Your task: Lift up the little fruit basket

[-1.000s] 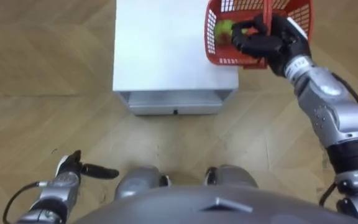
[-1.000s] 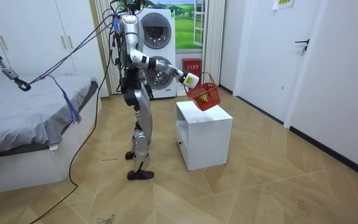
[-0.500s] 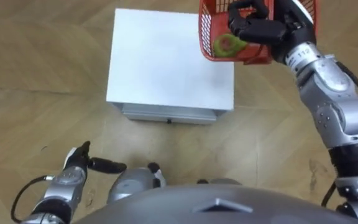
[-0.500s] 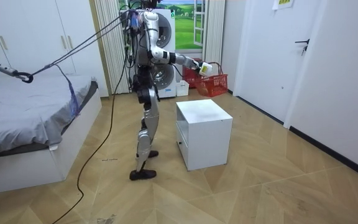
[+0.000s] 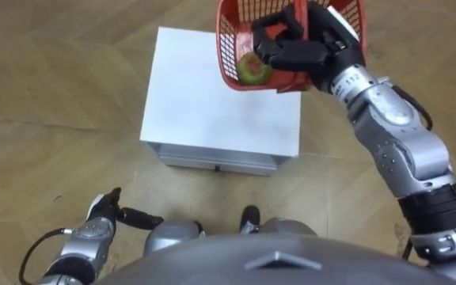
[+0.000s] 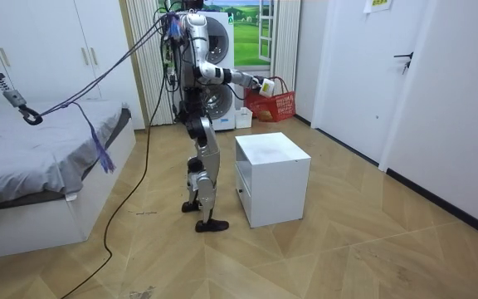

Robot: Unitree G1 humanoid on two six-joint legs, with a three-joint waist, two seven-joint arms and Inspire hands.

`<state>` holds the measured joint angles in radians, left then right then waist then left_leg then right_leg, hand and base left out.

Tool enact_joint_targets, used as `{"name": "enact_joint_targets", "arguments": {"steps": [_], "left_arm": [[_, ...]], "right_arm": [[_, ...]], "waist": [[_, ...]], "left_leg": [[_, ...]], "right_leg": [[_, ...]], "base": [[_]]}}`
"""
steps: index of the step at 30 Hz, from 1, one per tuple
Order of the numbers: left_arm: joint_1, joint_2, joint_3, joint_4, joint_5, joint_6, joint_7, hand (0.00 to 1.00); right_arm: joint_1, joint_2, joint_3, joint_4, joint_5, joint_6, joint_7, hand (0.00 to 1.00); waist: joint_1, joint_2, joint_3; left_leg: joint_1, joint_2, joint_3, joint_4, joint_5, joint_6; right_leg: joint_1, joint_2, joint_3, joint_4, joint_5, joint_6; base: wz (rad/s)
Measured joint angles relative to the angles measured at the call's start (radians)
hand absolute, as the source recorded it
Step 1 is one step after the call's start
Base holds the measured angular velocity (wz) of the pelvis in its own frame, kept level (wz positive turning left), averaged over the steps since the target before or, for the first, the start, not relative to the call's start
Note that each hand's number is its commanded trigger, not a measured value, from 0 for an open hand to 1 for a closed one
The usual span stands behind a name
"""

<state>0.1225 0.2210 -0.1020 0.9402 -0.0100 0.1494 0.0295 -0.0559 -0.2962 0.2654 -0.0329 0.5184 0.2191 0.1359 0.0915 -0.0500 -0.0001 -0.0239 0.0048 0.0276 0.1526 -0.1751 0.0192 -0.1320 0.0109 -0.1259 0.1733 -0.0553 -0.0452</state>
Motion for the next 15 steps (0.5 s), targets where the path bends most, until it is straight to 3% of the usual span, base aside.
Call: {"name": "enact_joint_targets", "arguments": {"steps": [7,12,15], "left_arm": [[0.004,0.001,0.003,0.002,0.002,0.000,-0.020,0.00],[-0.011,0.000,0.002,0.052,0.002,-0.003,-0.017,0.00],[-0.026,0.000,0.003,0.113,0.002,-0.017,0.005,0.00]], "right_arm": [[0.001,0.003,0.009,0.001,0.003,0.000,0.010,1.00],[-0.003,0.023,0.035,0.056,0.024,-0.015,0.020,1.00],[-0.003,0.054,0.065,0.161,0.031,-0.021,0.021,1.00]], "waist": [[0.025,0.007,0.0008],[0.033,0.007,-0.0001],[0.046,-0.002,0.0019]], "left_leg": [[-0.004,0.001,-0.008,0.001,0.000,0.000],[-0.025,0.001,-0.007,0.008,0.000,0.000],[-0.036,0.001,-0.003,0.011,-0.001,0.001]], "right_leg": [[-0.002,0.001,-0.012,-0.001,0.000,0.000],[-0.021,-0.003,-0.022,0.005,-0.001,0.000],[-0.036,-0.005,-0.034,0.015,-0.002,-0.001]], "base": [[0.04],[0.03],[-0.07]]}}
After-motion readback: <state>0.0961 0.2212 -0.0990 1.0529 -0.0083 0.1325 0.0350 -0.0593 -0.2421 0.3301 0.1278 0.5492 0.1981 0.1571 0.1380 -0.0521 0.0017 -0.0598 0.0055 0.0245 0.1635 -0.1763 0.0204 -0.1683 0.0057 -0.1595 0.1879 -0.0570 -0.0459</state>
